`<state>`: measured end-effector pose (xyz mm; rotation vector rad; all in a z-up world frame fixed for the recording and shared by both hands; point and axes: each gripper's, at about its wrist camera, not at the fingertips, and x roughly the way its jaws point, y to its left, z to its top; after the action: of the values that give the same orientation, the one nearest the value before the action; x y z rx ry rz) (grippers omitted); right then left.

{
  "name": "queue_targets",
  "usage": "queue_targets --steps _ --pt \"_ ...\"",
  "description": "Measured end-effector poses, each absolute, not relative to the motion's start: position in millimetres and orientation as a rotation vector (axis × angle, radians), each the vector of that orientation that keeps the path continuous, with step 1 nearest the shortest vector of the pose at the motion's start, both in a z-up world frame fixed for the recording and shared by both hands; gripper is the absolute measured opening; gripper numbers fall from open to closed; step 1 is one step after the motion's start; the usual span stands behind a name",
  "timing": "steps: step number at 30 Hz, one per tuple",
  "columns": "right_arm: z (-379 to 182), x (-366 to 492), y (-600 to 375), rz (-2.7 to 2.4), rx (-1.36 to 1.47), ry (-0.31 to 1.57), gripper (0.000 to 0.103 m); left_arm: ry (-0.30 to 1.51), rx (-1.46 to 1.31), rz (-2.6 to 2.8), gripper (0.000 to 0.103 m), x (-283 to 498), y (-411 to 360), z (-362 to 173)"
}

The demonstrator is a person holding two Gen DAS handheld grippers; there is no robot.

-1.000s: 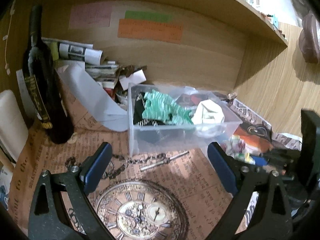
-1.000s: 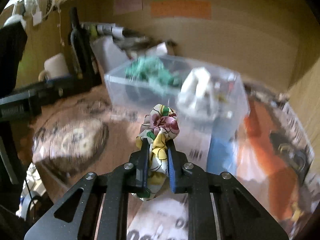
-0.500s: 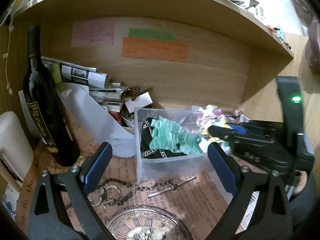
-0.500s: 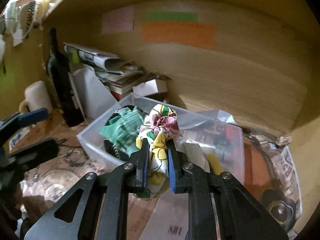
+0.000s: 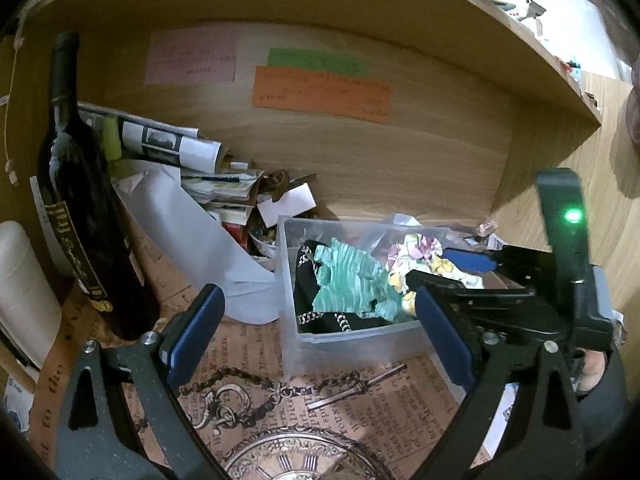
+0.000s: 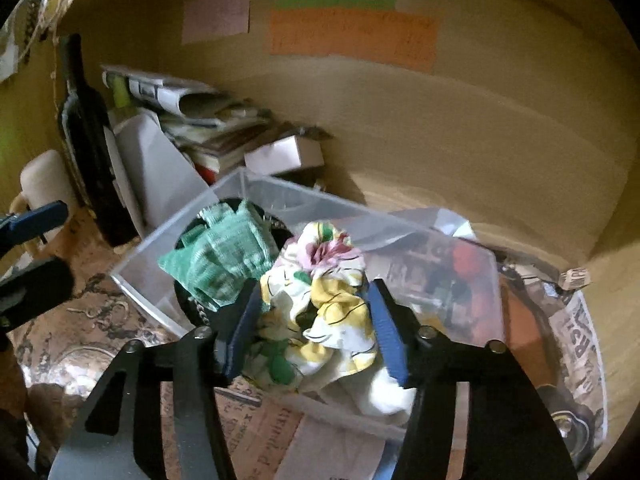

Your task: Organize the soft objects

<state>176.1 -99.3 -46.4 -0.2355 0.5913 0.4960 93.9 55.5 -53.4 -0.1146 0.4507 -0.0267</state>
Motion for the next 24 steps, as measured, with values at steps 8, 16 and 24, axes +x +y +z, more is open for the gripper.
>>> queue_targets --steps 8,16,24 --pt "-6.6 130.2 -120.4 0.501 -0.159 0.455 0.062 0.374 -0.105 -0.03 0.097 77.4 50.5 -32.6" --pt "27.4 85.1 -143.4 0.513 -0.097 0.312 0.084 0.292 -0.07 -0.041 0.099 54.3 36.9 -10.3" --pt "35.2 66.7 -154.6 0.52 -0.072 0.288 0.1 0.241 -0.065 -0.041 0.102 35.2 28.6 3.1"
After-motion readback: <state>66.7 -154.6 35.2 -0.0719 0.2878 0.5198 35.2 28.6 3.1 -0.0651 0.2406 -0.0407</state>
